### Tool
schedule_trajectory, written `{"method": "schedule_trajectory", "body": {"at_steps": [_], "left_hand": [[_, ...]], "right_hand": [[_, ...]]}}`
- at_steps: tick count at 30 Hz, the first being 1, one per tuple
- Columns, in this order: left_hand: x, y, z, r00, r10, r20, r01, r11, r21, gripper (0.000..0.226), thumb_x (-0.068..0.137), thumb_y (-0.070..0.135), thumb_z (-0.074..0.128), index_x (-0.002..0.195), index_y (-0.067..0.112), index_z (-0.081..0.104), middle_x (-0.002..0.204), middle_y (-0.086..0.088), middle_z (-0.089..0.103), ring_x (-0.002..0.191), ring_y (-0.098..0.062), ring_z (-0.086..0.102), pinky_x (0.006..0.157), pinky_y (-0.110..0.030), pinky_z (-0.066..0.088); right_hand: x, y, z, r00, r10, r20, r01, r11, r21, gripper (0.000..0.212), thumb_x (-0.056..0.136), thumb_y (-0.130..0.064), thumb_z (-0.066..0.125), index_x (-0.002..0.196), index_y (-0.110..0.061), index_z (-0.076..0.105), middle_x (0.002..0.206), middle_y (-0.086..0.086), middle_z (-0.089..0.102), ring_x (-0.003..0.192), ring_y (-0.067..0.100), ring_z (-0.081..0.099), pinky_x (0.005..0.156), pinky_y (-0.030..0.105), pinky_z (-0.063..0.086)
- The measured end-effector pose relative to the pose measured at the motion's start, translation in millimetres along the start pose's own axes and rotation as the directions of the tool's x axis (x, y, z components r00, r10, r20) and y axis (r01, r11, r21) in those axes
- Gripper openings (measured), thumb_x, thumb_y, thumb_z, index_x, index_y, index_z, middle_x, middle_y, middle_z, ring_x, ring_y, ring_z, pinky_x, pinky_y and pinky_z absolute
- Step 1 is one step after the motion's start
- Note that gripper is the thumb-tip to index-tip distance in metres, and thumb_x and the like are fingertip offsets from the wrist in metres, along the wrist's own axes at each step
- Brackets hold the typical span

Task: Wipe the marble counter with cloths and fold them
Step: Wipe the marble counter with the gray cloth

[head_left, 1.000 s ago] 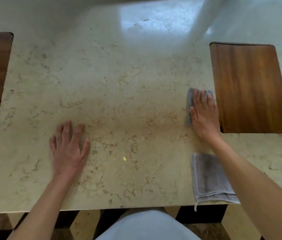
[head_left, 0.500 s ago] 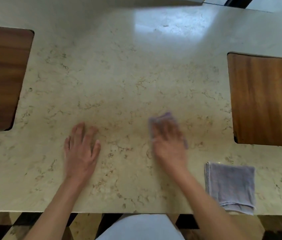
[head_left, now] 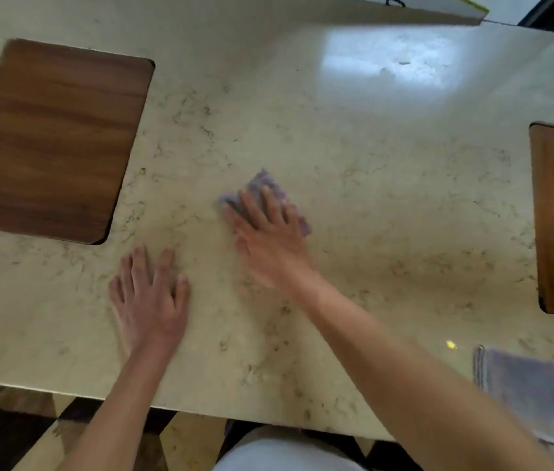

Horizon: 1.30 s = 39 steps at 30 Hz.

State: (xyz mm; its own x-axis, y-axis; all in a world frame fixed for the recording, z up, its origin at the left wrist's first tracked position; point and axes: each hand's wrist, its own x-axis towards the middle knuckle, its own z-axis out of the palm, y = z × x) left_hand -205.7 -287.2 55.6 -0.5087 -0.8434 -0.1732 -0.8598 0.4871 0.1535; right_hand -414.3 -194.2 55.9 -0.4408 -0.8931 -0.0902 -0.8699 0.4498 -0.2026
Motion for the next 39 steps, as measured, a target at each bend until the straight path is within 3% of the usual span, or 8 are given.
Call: {"method": "schedule_trajectory", "body": {"at_steps": [5, 9, 13, 20, 23, 31, 35, 39], "left_hand": [[-1.1, -3.7, 0.8, 0.999, 0.031, -0.014, -0.031, 0.999, -0.017, 0.056, 0.1, 0.048, 0.025, 0.153, 0.031, 0.031, 0.167, -0.012, 0.016, 0.155, -0.031, 0.008, 0.121, -0.056, 0.011], [-2.8, -1.3, 0.9, 1.0, 0.024, -0.015, -0.024, 1.0, -0.007, 0.052, 0.103, 0.043, 0.029, 0.153, 0.03, 0.029, 0.168, -0.013, 0.012, 0.155, -0.031, 0.005, 0.122, -0.056, 0.008], [-3.4, 1.3, 0.6, 1.0, 0.016, -0.018, -0.016, 1.0, -0.015, 0.05, 0.103, 0.038, 0.035, 0.152, 0.029, 0.029, 0.167, -0.014, 0.014, 0.154, -0.032, 0.006, 0.121, -0.056, 0.008], [-2.8, -4.2, -0.1, 0.997, 0.062, -0.049, -0.066, 0.995, -0.071, 0.048, 0.101, 0.037, 0.037, 0.148, 0.027, 0.036, 0.164, -0.015, 0.02, 0.152, -0.034, 0.012, 0.118, -0.059, 0.012], [-3.9, -3.2, 0.6, 0.996, 0.065, -0.062, -0.07, 0.995, -0.077, 0.047, 0.102, 0.036, 0.037, 0.147, 0.027, 0.036, 0.164, -0.016, 0.02, 0.153, -0.034, 0.01, 0.119, -0.059, 0.01], [-9.1, 10.8, 2.6, 0.993, 0.108, -0.043, -0.112, 0.987, -0.111, 0.047, 0.1, 0.026, 0.039, 0.146, 0.018, 0.038, 0.161, -0.022, 0.023, 0.15, -0.04, 0.015, 0.118, -0.059, 0.013], [-38.9, 43.0, 3.7, 0.932, 0.363, 0.004, -0.36, 0.925, -0.125, 0.049, 0.095, 0.024, 0.043, 0.142, 0.012, 0.042, 0.153, -0.022, 0.035, 0.144, -0.039, 0.029, 0.113, -0.056, 0.023], [-79.5, 70.6, 2.4, 0.882, 0.471, 0.013, -0.456, 0.86, -0.231, 0.047, 0.091, 0.014, 0.058, 0.137, 0.009, 0.049, 0.144, -0.019, 0.046, 0.136, -0.037, 0.042, 0.107, -0.054, 0.035]], "right_hand": [[-169.1, -45.5, 19.2, 0.95, -0.279, 0.141, 0.273, 0.96, 0.061, 0.053, 0.107, -0.045, 0.031, 0.158, -0.044, 0.016, 0.169, -0.009, 0.01, 0.157, 0.024, 0.001, 0.123, 0.05, 0.012], [-208.4, 86.0, -0.5, 0.969, 0.233, 0.084, -0.227, 0.971, -0.072, 0.054, 0.104, -0.054, 0.008, 0.158, -0.044, 0.005, 0.17, -0.003, -0.007, 0.157, 0.023, -0.004, 0.117, 0.054, 0.022], [-135.5, 103.2, -9.0, 0.747, 0.664, -0.032, -0.664, 0.748, 0.025, 0.062, 0.1, -0.055, -0.001, 0.159, -0.037, 0.0, 0.169, 0.008, -0.009, 0.156, 0.032, -0.005, 0.122, 0.058, 0.013], [-207.1, -111.9, 37.4, 0.999, 0.036, -0.02, -0.035, 0.997, 0.064, 0.054, 0.102, -0.039, 0.042, 0.155, -0.041, 0.029, 0.168, -0.004, 0.018, 0.156, 0.029, 0.012, 0.123, 0.051, 0.02], [-278.1, -61.4, 41.5, 0.988, 0.156, -0.014, -0.157, 0.987, -0.023, 0.054, 0.105, -0.043, 0.036, 0.157, -0.042, 0.022, 0.168, -0.001, 0.017, 0.155, 0.027, 0.015, 0.119, 0.049, 0.024], [-245.8, 34.4, 23.2, 0.569, 0.814, -0.113, -0.815, 0.577, 0.054, 0.057, 0.105, -0.044, 0.018, 0.16, -0.035, 0.006, 0.17, 0.006, 0.005, 0.156, 0.033, 0.006, 0.123, 0.057, 0.013], [-217.6, -37.0, 32.9, 0.857, 0.514, -0.041, -0.513, 0.858, 0.029, 0.057, 0.104, -0.046, 0.025, 0.159, -0.035, 0.015, 0.169, 0.005, 0.012, 0.155, 0.035, 0.01, 0.121, 0.056, 0.015], [-226.9, -46.9, 11.7, 0.862, 0.506, 0.002, -0.489, 0.833, 0.258, 0.053, 0.106, -0.043, 0.024, 0.157, -0.034, 0.024, 0.168, 0.0, 0.015, 0.156, 0.025, 0.009, 0.125, 0.043, 0.005]]}}
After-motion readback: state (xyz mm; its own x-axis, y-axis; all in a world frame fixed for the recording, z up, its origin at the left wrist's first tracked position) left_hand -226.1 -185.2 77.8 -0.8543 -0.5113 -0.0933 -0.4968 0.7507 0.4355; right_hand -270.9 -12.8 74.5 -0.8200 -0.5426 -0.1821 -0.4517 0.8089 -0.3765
